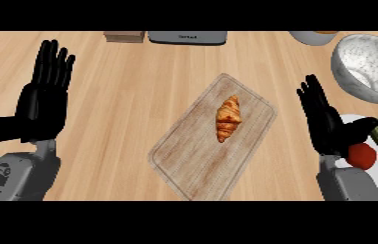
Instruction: Pick the bell pepper from the plate and place it in the bowl
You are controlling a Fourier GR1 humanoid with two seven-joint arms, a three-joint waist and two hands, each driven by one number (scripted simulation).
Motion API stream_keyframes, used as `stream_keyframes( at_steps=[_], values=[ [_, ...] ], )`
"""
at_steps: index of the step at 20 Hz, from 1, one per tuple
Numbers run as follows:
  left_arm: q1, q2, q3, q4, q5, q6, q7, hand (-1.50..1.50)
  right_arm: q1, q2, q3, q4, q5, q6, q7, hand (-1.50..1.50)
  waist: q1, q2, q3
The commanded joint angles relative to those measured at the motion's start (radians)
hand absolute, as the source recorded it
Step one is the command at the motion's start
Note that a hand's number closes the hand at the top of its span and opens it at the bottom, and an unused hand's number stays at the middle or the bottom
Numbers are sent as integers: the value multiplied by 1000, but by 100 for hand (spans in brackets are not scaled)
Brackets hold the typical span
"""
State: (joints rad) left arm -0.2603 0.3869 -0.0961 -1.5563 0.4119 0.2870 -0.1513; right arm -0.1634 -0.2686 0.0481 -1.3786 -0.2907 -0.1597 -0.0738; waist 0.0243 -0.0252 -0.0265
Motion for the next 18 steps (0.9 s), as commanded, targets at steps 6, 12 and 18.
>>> stream_keyframes(
  at_steps=[6, 12, 18],
  values=[
    [118, -35, -153, 52, 13, -97, 108, 0, 126, -277, -173, -21, 309, -371, 95, 150, -137, 19, 13],
    [122, -47, -216, 17, 36, -138, 193, 0, 268, -182, -177, -98, 518, -758, 190, -150, -68, 17, 21],
    [93, -80, -244, 46, 16, -140, 192, 0, 352, -308, -40, -126, 825, -655, 556, -150, -42, 31, 14]
  ],
)
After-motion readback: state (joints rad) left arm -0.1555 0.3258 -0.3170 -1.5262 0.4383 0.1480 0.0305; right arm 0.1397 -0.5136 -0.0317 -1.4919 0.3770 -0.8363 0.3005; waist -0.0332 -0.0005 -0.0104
